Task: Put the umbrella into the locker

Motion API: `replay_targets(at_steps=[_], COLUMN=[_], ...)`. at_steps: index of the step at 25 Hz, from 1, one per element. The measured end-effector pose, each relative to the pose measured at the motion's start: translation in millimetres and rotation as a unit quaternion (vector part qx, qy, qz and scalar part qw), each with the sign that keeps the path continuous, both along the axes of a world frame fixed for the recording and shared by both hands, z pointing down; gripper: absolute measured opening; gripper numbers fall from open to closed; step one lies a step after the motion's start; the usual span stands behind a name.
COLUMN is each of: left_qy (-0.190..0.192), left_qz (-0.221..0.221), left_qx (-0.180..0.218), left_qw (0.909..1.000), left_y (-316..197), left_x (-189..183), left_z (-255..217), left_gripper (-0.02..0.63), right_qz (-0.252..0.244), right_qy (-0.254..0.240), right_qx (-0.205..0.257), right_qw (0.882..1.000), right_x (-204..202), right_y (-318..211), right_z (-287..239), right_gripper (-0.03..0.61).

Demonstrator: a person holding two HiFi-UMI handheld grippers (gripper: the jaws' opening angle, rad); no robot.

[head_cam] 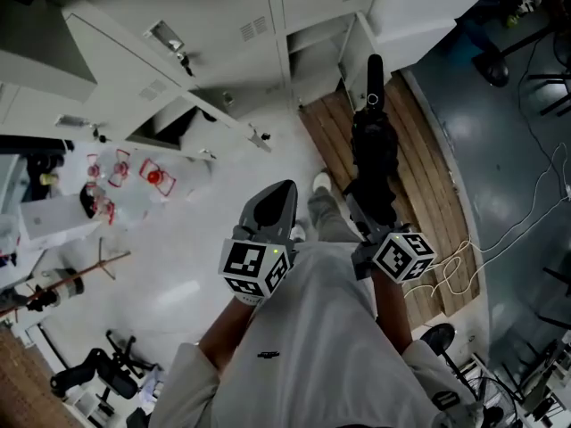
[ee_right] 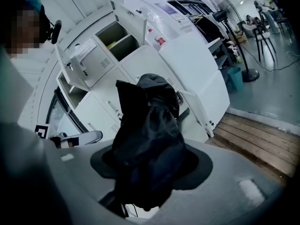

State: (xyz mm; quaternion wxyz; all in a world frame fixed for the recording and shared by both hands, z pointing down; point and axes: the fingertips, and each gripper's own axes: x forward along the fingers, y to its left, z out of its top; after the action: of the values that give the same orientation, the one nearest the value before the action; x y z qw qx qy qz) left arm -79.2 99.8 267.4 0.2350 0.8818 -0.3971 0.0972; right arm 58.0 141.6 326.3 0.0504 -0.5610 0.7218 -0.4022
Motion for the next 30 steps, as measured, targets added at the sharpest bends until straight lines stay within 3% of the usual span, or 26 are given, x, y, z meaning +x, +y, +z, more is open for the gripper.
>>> replay_targets(at_steps=[16,30], left_qy=[-0.014,-0.036], left_qz=[-0.060,-0.071], left_qx=[0.023,0.008], left_qw=[0.9978,0.9968], left_y=[-100.5,-115.2], left_x=[33.3,70.0], left_z=[-14.7,-2.5], left_gripper=[0.018,0.018], right_qz=[-0.064,-0.097], right_qy=[-0.012,-0.032], right_qx=[-0.021,-0.039], right_qw=[0.998,0.994], right_x=[37.6,58.5], right_y=[-87.9,-109.8], right_z=[12.0,35.9], right_gripper=[0.262,0.262])
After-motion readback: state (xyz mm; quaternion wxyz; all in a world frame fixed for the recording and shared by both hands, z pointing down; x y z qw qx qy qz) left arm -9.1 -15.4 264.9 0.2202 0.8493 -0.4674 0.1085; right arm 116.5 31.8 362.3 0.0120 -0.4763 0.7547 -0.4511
